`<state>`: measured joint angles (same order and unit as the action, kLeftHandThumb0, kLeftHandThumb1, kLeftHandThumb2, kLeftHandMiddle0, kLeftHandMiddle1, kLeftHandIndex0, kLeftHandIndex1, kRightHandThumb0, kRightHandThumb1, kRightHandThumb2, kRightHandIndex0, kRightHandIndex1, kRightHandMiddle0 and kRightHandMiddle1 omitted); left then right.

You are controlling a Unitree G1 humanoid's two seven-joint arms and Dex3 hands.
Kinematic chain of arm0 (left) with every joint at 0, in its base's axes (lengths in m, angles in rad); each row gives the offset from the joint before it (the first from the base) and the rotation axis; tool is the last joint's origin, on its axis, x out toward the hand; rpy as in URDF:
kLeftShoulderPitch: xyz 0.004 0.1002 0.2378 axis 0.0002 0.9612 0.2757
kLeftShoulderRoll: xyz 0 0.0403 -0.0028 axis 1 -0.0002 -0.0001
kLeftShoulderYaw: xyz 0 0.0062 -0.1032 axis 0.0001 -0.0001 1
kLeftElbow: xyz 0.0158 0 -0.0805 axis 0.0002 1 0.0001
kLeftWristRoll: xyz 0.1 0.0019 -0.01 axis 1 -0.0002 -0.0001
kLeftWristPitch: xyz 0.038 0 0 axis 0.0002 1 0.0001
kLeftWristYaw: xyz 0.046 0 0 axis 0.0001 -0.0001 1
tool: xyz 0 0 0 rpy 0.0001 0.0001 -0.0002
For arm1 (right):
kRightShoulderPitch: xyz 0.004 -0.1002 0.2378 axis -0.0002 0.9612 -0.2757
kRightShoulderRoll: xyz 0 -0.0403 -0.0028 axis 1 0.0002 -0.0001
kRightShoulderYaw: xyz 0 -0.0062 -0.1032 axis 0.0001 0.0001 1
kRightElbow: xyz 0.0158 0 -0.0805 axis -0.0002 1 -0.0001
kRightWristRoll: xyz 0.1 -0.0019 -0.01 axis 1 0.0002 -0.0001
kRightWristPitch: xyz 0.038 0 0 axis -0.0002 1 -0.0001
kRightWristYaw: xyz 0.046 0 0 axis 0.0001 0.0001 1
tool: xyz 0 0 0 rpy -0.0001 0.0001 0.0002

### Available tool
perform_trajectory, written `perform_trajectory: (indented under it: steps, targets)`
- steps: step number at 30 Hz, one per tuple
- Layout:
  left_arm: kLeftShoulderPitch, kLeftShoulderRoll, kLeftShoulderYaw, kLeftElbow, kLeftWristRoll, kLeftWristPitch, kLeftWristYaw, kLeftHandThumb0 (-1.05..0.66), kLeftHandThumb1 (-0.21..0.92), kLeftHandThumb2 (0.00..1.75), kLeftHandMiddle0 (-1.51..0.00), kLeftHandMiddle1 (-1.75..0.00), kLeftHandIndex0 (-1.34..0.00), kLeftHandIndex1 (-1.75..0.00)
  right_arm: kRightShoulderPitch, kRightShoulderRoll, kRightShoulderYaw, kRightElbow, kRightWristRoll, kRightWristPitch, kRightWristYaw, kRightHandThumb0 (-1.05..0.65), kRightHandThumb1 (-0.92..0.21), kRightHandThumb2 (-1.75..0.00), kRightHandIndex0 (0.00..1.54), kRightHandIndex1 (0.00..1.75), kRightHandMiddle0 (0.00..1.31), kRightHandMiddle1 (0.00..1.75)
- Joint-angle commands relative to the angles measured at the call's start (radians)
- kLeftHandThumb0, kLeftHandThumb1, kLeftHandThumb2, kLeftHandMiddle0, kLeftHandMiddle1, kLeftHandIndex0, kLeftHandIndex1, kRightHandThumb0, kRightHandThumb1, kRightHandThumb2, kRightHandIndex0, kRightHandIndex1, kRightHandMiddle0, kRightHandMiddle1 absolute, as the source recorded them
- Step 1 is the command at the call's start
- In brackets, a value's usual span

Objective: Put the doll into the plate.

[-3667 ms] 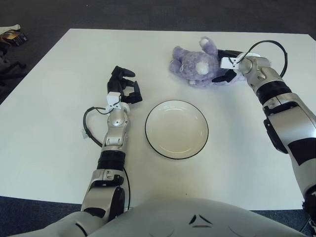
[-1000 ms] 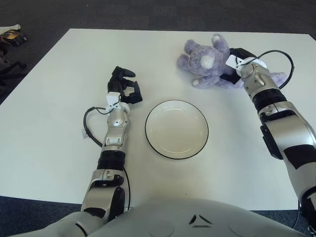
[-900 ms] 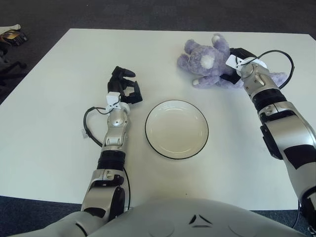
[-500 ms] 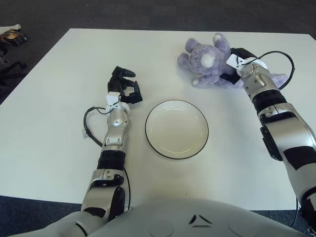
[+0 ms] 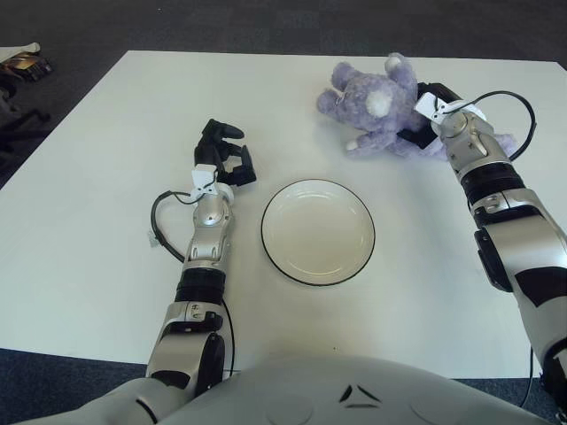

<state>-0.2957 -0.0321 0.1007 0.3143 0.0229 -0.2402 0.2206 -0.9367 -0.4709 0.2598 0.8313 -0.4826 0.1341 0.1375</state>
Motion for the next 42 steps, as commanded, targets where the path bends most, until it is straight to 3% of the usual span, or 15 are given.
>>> perform_trajectory:
  steps: [1, 21, 42]
  targets:
    - [0.04, -0.002, 0.007, 0.037, -0.008, -0.001, -0.007, -0.01, 0.22, 1.44, -0.57, -1.75, -0.56, -1.75, 0.019, -0.026, -0.013, -0.07, 0.008, -0.001, 0.016, 0.57, -0.09, -1.59, 0.8, 1.75, 1.1, 1.75]
    - [0.023, 0.003, 0.011, 0.067, 0.016, -0.005, 0.01, -0.01, 0.2, 1.46, -0.59, -1.75, -0.57, -1.75, 0.129, -0.04, -0.052, -0.379, 0.012, 0.093, 0.054, 0.59, -0.06, -1.63, 0.83, 1.75, 1.1, 1.75]
    - [0.001, 0.005, 0.024, 0.103, -0.005, -0.011, 0.004, -0.01, 0.22, 1.44, -0.57, -1.75, -0.56, -1.75, 0.193, -0.101, -0.04, -0.569, -0.025, 0.009, 0.116, 0.59, -0.07, -1.62, 0.82, 1.75, 1.05, 1.75]
